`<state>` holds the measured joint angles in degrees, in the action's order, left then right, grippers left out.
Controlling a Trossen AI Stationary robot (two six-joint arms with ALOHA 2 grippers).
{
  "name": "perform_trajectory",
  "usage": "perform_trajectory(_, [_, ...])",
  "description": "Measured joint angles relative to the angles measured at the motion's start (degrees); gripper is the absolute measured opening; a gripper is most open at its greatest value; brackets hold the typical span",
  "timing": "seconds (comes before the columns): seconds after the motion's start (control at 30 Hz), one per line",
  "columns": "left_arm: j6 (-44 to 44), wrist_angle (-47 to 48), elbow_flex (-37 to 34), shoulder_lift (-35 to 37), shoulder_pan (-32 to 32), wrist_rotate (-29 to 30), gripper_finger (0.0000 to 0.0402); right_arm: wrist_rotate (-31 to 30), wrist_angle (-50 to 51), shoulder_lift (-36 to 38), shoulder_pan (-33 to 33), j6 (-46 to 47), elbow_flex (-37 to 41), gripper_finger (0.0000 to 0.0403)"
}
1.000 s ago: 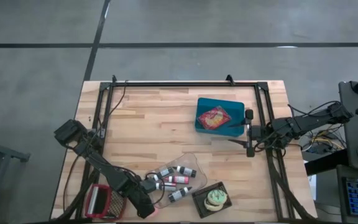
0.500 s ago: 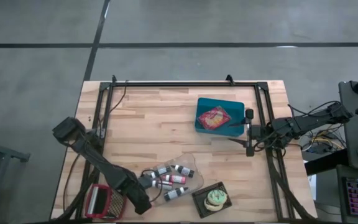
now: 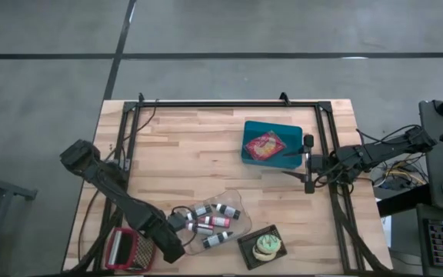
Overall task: Pick & Place Food Item
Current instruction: Put the pink donut into the black basket
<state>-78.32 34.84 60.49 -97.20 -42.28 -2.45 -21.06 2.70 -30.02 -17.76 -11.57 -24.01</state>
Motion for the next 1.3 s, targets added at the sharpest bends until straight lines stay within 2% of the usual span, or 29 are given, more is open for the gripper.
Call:
perform_trajectory(0.37, [-1.6, 6.1, 1.4, 3.6, -0.7, 0.5, 0.0000, 0.1, 0.0, 0.0, 0.0, 0.0, 0.0, 0.0253])
perform_trajectory(0.77, [-1.4, 22.4, 9.1, 7.6, -2.3, 10.5, 0.0000, 0.2, 0.0, -0.1, 0.0, 0.0, 0.0, 0.0253])
perform_trajectory(1.0, [-1.0, 32.8, 13.3, 8.2, -2.7, 11.4, 0.0000, 0.5, 0.0, -0.1, 0.0, 0.0, 0.0, 0.0253])
perform_trajectory(1.17, [-2.8, 36.6, 13.5, 10.7, -3.3, 11.9, 0.0000, 0.5, 0.0, -0.1, 0.0, 0.0, 0.0, 0.0253])
perform_trajectory(1.3, [-3.3, 38.6, 13.5, 13.1, -3.4, 14.9, 0.0000, 0.5, 0.0, -0.1, 0.0, 0.0, 0.0, 0.0253])
